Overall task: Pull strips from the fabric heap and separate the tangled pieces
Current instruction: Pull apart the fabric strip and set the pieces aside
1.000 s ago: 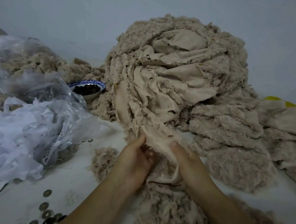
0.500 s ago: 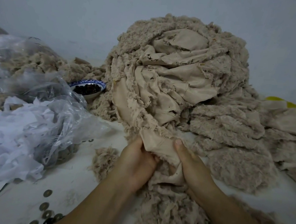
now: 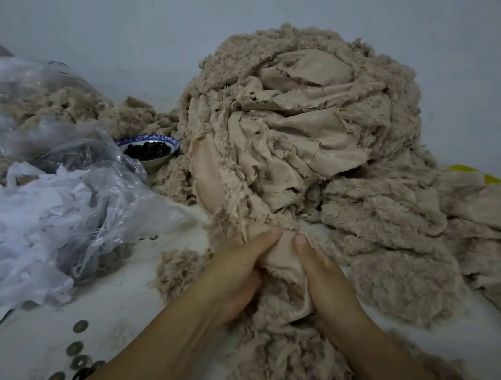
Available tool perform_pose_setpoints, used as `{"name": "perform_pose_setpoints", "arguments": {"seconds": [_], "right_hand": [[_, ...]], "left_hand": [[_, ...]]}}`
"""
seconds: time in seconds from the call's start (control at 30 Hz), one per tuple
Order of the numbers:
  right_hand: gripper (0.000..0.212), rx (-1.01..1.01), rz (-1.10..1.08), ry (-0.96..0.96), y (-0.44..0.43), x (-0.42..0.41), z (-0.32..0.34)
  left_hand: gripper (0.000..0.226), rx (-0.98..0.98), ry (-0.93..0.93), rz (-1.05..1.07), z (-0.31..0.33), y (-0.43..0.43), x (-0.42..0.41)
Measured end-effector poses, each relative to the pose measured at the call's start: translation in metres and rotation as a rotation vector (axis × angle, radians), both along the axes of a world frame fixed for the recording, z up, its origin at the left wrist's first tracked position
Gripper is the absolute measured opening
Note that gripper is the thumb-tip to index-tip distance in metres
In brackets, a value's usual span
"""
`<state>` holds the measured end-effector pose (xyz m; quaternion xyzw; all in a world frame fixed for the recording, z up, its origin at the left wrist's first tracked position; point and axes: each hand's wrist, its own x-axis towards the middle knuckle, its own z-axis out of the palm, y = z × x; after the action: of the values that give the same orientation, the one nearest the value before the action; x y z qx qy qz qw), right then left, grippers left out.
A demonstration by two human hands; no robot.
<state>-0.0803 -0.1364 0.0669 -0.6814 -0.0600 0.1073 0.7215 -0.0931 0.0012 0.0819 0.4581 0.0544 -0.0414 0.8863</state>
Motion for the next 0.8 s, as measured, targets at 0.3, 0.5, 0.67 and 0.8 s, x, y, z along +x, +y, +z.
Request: {"name": "perform_pose_setpoints", "arguments": {"seconds": [0.3,0.5,0.67,0.8], "right_hand": [[0.017,-0.104,0.083,-0.099,0.003,-0.001,-0.008],[0.019,-0.171,0.046,-0.122,-0.006,0.003,-0.007],[0.027,-0.114,-0.026,-0.039,-0.007,0.004,-0.003],[0.024,-0.061,-0.001,-0.039,-0.011,0.004,-0.001]], "left_hand": [[0.025,-0.067,0.087,0.091,-0.001,-0.002,-0.001],[0.03,0.058,0.161,0.009,-0.005,0.003,-0.002],[0.029,0.085,0.102,-0.003,-0.003,0.0,-0.002],[0.02,-0.181,0.073,-0.026,0.002,0.004,-0.005]]}}
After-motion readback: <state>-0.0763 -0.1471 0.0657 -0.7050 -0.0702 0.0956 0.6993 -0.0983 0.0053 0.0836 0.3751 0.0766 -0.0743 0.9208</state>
